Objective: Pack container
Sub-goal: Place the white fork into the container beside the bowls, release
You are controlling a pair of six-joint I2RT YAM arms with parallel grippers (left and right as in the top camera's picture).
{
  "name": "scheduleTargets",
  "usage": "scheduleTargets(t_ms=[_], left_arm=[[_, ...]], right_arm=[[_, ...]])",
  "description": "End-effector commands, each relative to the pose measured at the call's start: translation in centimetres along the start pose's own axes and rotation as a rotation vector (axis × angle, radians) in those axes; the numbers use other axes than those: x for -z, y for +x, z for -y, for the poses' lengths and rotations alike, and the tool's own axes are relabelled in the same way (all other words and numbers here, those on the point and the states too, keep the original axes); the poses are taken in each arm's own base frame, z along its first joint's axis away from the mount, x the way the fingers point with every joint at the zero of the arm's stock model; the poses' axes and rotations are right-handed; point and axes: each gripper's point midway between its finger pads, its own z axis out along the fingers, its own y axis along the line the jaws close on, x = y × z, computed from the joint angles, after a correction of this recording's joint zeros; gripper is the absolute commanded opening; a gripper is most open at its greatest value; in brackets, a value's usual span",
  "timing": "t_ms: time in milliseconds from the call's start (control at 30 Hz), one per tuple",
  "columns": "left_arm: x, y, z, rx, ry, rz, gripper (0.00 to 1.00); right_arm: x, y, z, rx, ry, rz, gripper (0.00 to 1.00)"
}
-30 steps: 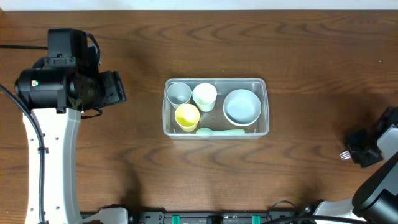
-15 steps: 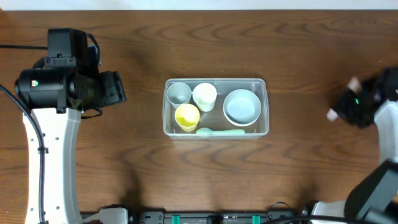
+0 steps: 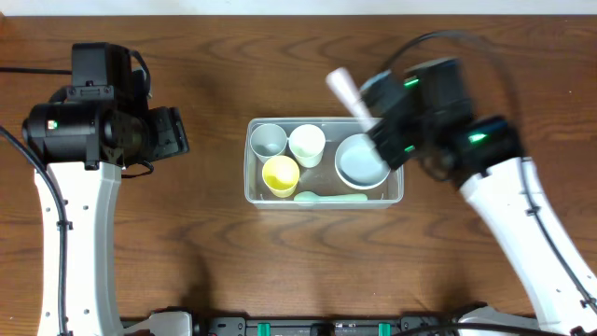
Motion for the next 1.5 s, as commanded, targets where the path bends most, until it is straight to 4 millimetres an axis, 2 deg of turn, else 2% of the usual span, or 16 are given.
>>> scheduleTargets(t_ms=[0,67,167,400,633,700,900,967,1033,1067,1200,1467], left_arm=[[-0.4,0.2,-0.2,0.007,-0.007,-0.018,0.72],[-0.4,0.2,-0.2,0.007,-0.007,-0.018,0.72],[-0.4,0.2,-0.2,0.007,-0.007,-0.018,0.72],[-0.4,0.2,-0.2,0.007,-0.007,-0.017,0.72],[-0.4,0.2,-0.2,0.007,-0.007,-0.018,0.72],[-0.4,0.2,-0.2,0.007,-0.007,-0.018,0.72],[-0.4,0.2,-0.2,0.007,-0.007,-0.017,0.72],[-0.4,0.2,-0.2,0.007,-0.007,-0.017,0.72],[-0.4,0.2,-0.2,0.007,-0.007,-0.017,0.72],[-0.4,0.2,-0.2,0.007,-0.007,-0.017,0.72],[-0.4,0.2,-0.2,0.007,-0.007,-0.017,0.72],[-0.4,0.2,-0.2,0.007,-0.007,-0.018,0.72]], right_arm=[[-1.3,-0.4,-2.6,0.312,0.002,-0.044,0.01],[-2.2,-0.3,-4.4,0.401,-0.032,-0.062,0.01],[-3.4,0.2,-5.5,0.451,-0.067,-0.100,0.01],[-6.5,4.2,-6.2,0.547,-0.173,-0.282,0.01],[-8.4,5.9,-6.3,0.537,-0.211,-0.361,0.03],[-8.5,6.1,-6.3,0.533,-0.215,-0.370,0.13],[-8.5,6.1,-6.3,0.531,-0.215,-0.371,0.30],[-8.5,6.1,-6.3,0.530,-0.215,-0.372,0.43],[-8.5,6.1,-6.3,0.530,-0.215,-0.372,0.47],[-8.5,6.1,-6.3,0.530,-0.215,-0.372,0.51],[-8.5,6.1,-6.3,0.530,-0.215,-0.371,0.56],[-8.6,6.0,-6.3,0.531,-0.211,-0.365,0.58]])
